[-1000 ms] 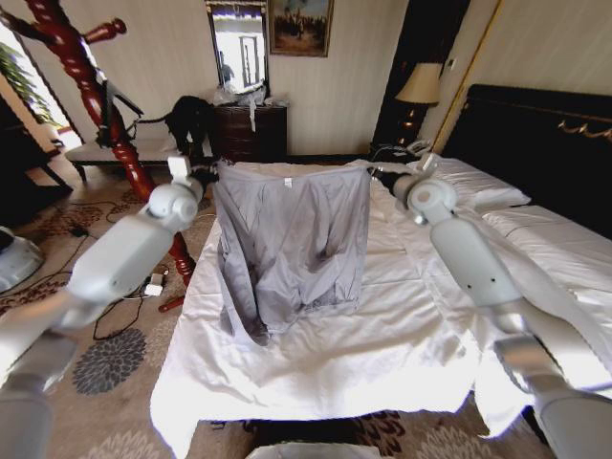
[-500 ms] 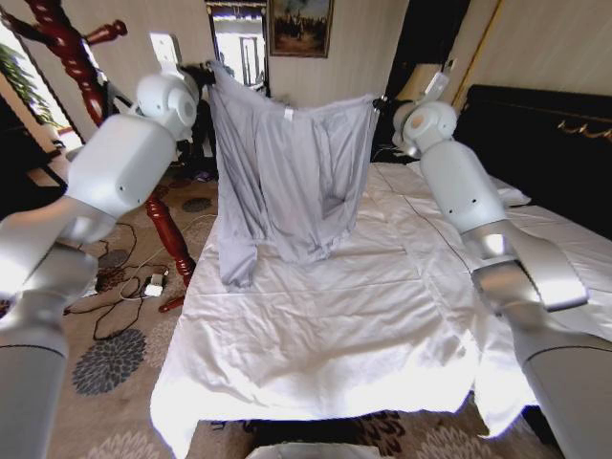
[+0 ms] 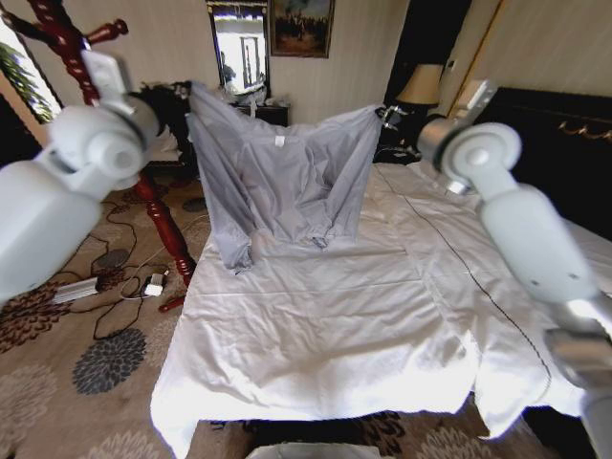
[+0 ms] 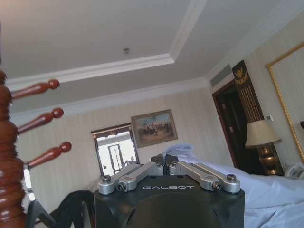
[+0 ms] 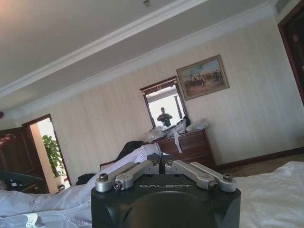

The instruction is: Pick up the clothes from the bed and hang them on the clothes hanger.

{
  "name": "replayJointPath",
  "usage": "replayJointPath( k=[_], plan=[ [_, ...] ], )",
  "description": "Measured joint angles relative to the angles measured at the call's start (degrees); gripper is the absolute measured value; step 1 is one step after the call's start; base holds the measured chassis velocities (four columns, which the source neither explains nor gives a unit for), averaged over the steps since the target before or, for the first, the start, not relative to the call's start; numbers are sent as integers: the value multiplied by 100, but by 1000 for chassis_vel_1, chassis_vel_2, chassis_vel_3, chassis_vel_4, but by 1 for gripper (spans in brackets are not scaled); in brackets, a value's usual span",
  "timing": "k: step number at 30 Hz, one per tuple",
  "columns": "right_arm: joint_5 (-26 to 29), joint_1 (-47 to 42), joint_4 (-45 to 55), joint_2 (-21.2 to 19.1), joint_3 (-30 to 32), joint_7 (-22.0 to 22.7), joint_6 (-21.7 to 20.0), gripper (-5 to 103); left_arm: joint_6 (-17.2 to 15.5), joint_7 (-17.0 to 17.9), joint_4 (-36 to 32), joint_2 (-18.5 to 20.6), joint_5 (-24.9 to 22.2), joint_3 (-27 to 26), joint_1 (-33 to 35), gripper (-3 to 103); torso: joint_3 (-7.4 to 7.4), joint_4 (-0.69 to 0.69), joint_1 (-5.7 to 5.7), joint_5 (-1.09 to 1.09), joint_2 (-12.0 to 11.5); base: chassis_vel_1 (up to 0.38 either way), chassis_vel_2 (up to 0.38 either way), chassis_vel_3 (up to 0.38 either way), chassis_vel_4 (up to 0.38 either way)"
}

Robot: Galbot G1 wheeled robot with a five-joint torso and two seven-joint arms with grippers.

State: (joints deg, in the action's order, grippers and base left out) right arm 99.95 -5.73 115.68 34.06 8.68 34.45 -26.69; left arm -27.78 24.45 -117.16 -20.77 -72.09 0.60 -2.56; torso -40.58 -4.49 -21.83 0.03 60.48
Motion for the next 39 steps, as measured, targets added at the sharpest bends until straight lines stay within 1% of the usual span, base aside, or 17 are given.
replayJointPath(
  k=[1, 2, 4, 6, 7, 10, 14, 17, 20, 24, 26, 29, 31, 34, 35, 36, 39],
  plan=[
    [367, -167, 399, -253, 364, 180, -32, 1, -7, 3, -321, 322, -217, -335, 243, 0, 0, -1, 0, -3, 0, 0, 0, 0, 0],
    [367, -167, 399, -253, 364, 180, -32, 1, -7, 3, -321, 322, -217, -335, 243, 0, 0, -1, 0, -3, 0, 0, 0, 0, 0],
    [979, -521, 992, -754, 1261, 368, -99, 1, 13, 2, -793, 810, -574, -702, 342, 0, -1, 5, -2, -6, 0, 0, 0, 0, 0],
    [1596, -893, 1335, -1182, 2081, 528, -186, 1, -9, 62, -1014, 1071, -972, -800, 71, 0, 0, 3, 0, -3, 0, 0, 0, 0, 0],
    [1596, -893, 1335, -1182, 2081, 528, -186, 1, -9, 62, -1014, 1071, -972, -800, 71, 0, 0, 3, 0, -3, 0, 0, 0, 0, 0],
    [2544, -1527, 1585, -1743, 3332, 718, -307, 1, -229, 220, -1183, 1303, -1582, -816, -433, 0, -1, -4, -1, 1, 1, 0, 0, 0, 0],
    [3036, -1708, 1639, -1861, 3767, 935, -460, 1, -463, 400, -1370, 1377, -1742, -807, -370, 0, -2, 5, -3, -6, 0, 0, 0, 0, 0],
    [2761, -1781, 1623, -1697, 3557, 992, -580, 1, -615, 588, -1489, 1210, -1512, -788, 29, 0, -2, 2, -2, -6, 1, 0, 0, 0, 0],
    [2196, -1863, 1553, -1336, 3004, 1016, -638, 1, -769, 854, -1588, 922, -1343, -726, 541, 0, -4, 1, -2, -2, -1, 0, 0, 0, 0],
    [877, -2330, 1184, -445, 2024, 885, -666, 1, -838, 1148, -1296, 34, -222, -377, 1795, 0, -7, 2, -10, -5, -5, 0, 0, 0, 0],
    [626, -2425, 1047, -267, 1836, 787, -674, 1, -839, 1155, -1139, -170, 17, -299, 2037, 0, -7, 1, -9, -5, -4, 0, 0, 0, 0],
    [-207, -2531, 485, 236, 1229, 495, -679, 1, -840, 979, -514, -648, 693, -89, 2506, 0, -4, 3, -4, -4, -3, 0, 0, 0, 0],
    [-440, -2509, 268, 385, 1034, 404, -679, 1, -840, 950, -336, -787, 804, -43, 2563, 0, -5, 2, -5, -4, -4, 0, 0, 0, 0],
    [-1264, -2195, -658, 1024, 303, 117, -621, 1, -838, 725, 534, -1346, 1280, 155, 2542, 0, -6, 3, -6, -2, -4, 0, 0, 0, 0],
    [-1544, -1945, -1057, 1309, 7, 9, -595, 1, -811, 607, 1048, -1613, 1517, 309, 2353, 0, -6, 3, -6, -2, -4, 0, 0, 0, 0],
    [-1544, -1945, -1057, 1309, 7, 9, -595, 1, -811, 607, 1048, -1613, 1517, 309, 2353, 0, -6, 3, -6, -2, -4, 0, 0, 0, 0],
    [-2223, -1134, -2153, 1872, -653, -335, -499, 1, -735, 364, 2305, -2214, 1837, 761, 1672, 0, -6, 6, -8, -6, -5, 0, 0, 0, 0]
  ],
)
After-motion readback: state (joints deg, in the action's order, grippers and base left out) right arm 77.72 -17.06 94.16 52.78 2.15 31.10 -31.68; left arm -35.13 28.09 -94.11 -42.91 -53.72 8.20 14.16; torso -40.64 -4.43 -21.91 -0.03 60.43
